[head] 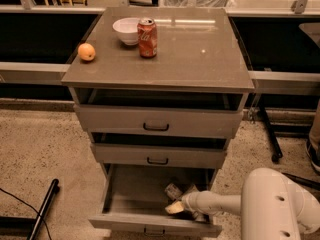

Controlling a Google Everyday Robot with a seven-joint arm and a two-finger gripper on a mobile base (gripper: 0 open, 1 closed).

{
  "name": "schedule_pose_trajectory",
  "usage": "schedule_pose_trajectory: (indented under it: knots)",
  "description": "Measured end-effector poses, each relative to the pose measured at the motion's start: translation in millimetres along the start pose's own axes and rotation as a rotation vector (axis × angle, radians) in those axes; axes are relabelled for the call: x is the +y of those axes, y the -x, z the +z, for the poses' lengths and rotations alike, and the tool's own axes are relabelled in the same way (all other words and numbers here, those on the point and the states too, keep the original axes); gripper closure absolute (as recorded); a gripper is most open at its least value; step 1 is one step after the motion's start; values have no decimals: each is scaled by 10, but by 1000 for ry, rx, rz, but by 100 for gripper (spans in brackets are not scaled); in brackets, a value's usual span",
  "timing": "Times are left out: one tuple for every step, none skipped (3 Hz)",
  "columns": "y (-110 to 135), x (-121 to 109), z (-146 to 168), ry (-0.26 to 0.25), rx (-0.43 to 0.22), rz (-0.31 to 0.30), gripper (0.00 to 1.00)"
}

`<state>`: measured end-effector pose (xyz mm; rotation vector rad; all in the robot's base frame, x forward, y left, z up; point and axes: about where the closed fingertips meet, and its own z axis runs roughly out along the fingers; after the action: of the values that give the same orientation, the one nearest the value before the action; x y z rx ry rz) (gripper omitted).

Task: Pick blue plastic bottle from bottom drawer and place on counter

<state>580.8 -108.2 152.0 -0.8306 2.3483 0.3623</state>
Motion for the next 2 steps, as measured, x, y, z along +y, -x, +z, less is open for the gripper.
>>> schedule_pose_trajectory:
  knots:
    - [-48, -28, 37, -2, 15, -76, 0]
    - [-112, -57, 112, -10, 42, -126, 12]
